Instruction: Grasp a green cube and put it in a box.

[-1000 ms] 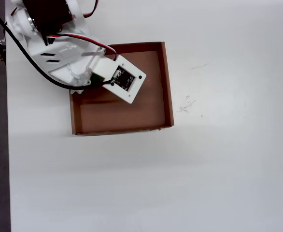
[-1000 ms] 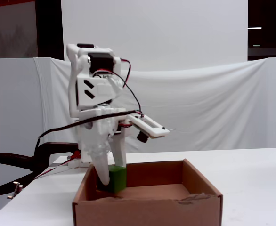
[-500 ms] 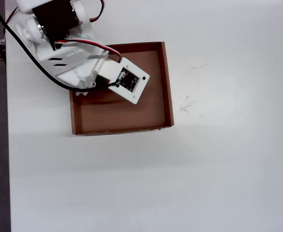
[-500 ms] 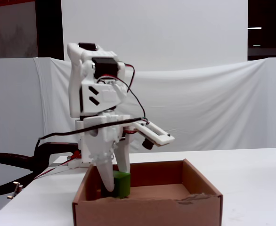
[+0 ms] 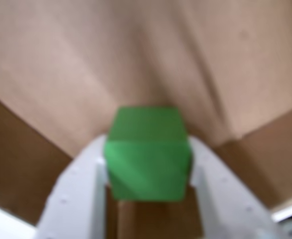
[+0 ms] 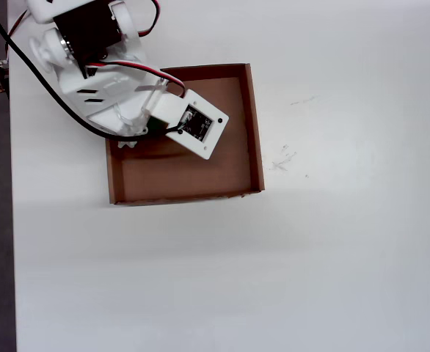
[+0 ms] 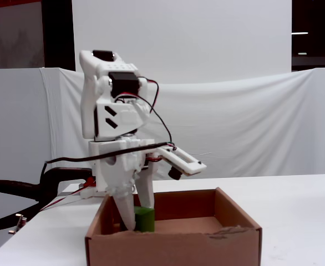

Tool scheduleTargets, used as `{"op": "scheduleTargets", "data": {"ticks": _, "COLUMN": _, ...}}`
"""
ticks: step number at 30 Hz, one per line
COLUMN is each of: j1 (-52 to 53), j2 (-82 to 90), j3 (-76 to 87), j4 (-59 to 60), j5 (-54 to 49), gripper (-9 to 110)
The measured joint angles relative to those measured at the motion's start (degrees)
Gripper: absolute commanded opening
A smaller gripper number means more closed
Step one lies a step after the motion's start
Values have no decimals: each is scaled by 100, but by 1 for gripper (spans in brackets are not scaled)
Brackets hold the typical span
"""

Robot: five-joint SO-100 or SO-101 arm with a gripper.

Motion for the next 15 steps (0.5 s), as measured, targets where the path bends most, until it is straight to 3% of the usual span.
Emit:
{"op": "scheduleTargets", "data": {"ticks": 9, "j1": 0, "j2": 9, "j3": 18, "j4": 44, "j5": 0, "gripper": 24}}
{"op": "scheduleTargets", "data": {"ticks": 15, "j1": 167, "j2": 211, "j3": -457, "j4": 1037, "j5": 149, "gripper": 24}}
